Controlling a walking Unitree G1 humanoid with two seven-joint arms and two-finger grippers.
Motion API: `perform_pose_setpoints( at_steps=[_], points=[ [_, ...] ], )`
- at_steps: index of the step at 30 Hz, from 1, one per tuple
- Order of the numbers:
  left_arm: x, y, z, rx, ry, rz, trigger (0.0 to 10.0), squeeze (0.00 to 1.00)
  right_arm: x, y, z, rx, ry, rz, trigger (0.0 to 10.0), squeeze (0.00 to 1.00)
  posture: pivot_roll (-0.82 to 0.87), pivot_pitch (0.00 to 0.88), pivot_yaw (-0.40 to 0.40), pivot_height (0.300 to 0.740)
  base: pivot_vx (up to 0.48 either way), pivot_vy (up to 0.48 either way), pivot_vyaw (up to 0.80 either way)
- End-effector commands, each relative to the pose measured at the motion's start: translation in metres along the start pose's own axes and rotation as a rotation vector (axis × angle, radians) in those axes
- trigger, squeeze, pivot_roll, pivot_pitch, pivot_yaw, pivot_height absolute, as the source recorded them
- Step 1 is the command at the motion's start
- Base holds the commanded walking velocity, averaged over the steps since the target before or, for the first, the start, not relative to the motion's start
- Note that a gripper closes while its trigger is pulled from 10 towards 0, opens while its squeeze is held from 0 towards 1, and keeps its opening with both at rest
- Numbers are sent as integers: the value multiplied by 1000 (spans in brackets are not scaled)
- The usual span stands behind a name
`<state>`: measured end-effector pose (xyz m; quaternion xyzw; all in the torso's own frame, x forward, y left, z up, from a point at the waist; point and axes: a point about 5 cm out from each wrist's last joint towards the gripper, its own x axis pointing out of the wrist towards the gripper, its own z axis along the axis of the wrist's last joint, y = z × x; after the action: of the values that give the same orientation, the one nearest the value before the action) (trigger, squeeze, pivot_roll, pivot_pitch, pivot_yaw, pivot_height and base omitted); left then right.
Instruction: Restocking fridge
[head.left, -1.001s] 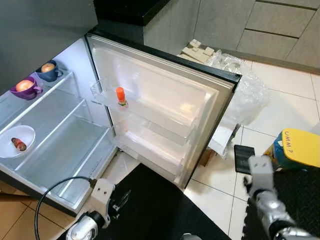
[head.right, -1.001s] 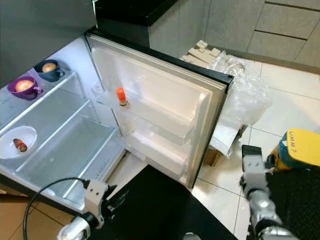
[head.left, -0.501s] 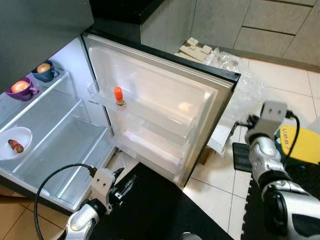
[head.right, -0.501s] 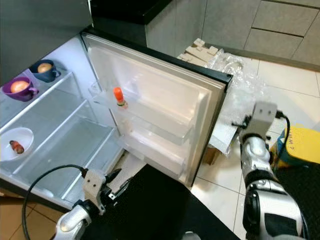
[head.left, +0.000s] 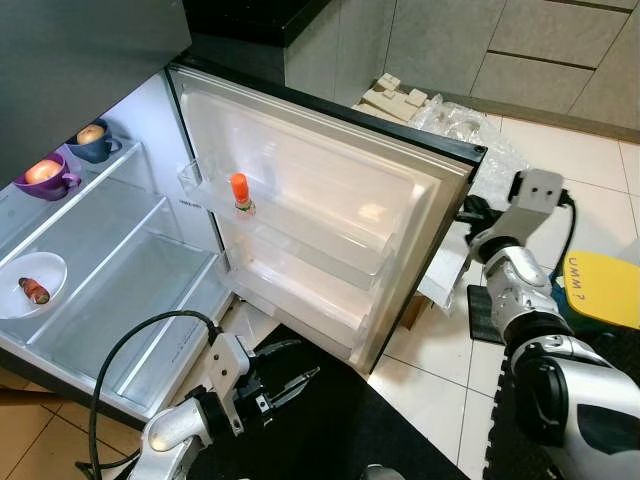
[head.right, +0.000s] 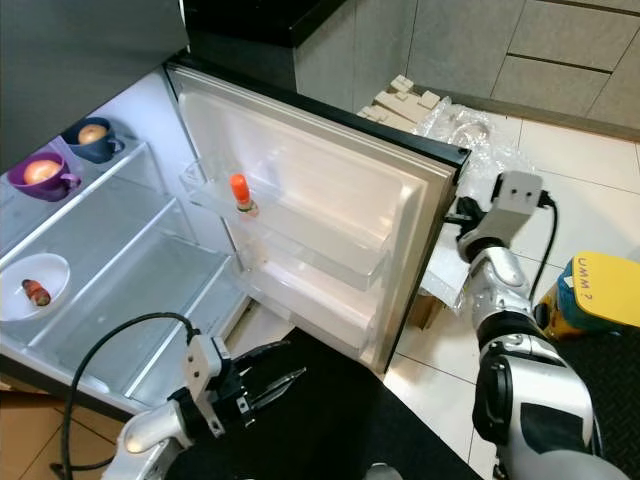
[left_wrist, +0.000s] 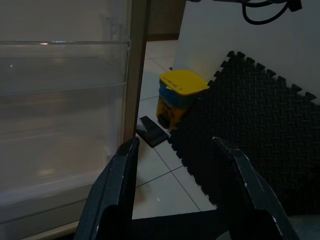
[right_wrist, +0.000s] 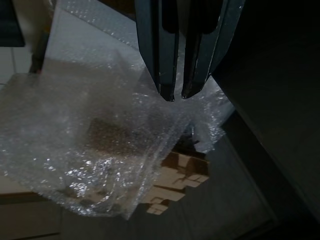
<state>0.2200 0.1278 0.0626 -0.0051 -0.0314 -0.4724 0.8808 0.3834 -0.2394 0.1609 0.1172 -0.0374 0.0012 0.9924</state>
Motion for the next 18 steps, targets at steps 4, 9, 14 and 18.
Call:
perform_pose_setpoints(
  at_steps=[4, 9, 14, 18],
  points=[
    [-4, -2, 0, -13, 31, -14, 10000, 0, -5, 2, -15, 28, 59, 54, 10000, 0, -142, 144, 32, 740, 0, 0, 0],
    [-5, -3, 2, -27, 51, -29, 10000, 0, -5, 7, -18, 17, 82, 104, 10000, 0, -142, 140, 35, 740, 0, 0, 0],
    [-6, -4, 3, -29, 68, -38, 10000, 0, -5, 11, -20, 12, 107, 173, 10000, 0, -143, 132, 32, 740, 0, 0, 0],
    [-7, -4, 2, -27, 72, -37, 10000, 0, -6, 12, -21, 9, 113, 189, 10000, 0, -143, 130, 31, 740, 0, 0, 0]
  ],
)
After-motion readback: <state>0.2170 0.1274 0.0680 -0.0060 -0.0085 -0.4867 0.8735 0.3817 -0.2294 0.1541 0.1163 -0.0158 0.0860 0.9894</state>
